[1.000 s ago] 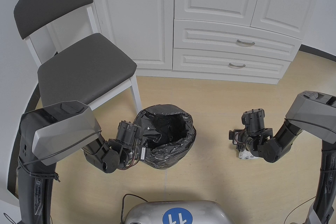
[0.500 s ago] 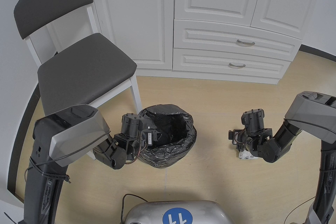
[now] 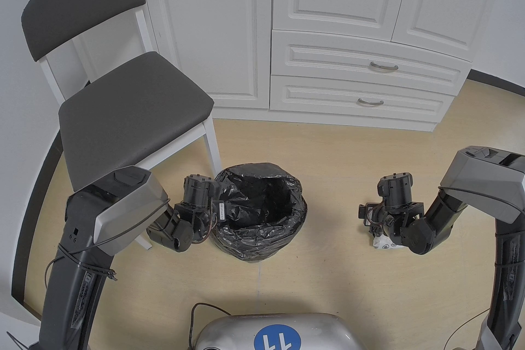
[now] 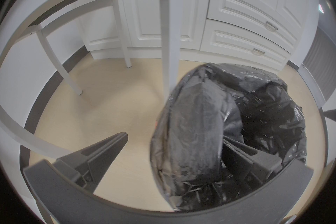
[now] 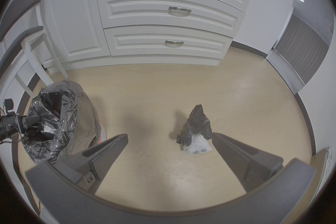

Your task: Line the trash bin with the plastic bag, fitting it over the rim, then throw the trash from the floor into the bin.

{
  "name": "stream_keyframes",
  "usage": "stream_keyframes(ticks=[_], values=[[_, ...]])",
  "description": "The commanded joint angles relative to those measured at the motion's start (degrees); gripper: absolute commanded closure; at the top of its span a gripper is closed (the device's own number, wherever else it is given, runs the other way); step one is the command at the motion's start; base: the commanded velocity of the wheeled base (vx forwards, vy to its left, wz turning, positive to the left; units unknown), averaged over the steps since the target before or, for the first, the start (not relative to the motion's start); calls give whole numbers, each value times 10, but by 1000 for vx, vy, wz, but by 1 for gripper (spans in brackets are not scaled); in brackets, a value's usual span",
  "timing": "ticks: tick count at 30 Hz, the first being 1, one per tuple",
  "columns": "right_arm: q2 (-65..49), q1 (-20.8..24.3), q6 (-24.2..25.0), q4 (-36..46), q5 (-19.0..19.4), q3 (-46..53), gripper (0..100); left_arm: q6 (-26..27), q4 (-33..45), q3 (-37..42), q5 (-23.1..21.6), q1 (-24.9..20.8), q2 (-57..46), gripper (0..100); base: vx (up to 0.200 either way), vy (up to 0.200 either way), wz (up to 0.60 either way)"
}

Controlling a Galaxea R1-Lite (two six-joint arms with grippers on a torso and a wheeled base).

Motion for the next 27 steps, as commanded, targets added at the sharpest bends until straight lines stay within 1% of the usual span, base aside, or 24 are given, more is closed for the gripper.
stream_keyframes(ticks=[1,4,8,11,12,15,18,19,23,26,27], values=[[10,-4,0,0,0,-1,0,1,0,-4,0,11,1,0,0,0,0],[10,-6,-1,0,0,-1,0,1,-1,-1,0,11,-2,0,0,0,0],[10,-9,0,-1,18,0,0,1,-4,5,0,10,-14,0,0,0,0],[9,-11,0,-1,19,1,0,1,-5,7,0,9,-16,0,0,0,0],[5,-13,-2,-1,19,3,0,6,-9,31,-1,4,-39,0,0,0,0],[-1,-14,-7,-1,19,7,0,8,-9,46,-2,-2,-55,0,0,0,0],[-24,-12,-24,-1,19,26,0,18,-10,75,-6,-13,-87,0,0,0,0],[-24,-12,-24,-1,19,26,0,18,-10,75,-6,-13,-87,0,0,0,0],[-53,-8,-32,-2,18,48,0,27,-12,116,-5,-30,-131,0,0,0,0],[-60,-8,-46,-21,18,67,0,33,-16,134,-6,-34,-151,0,0,0,0],[-72,-12,-77,-63,23,93,0,42,-24,152,-6,-38,-169,0,0,0,0]])
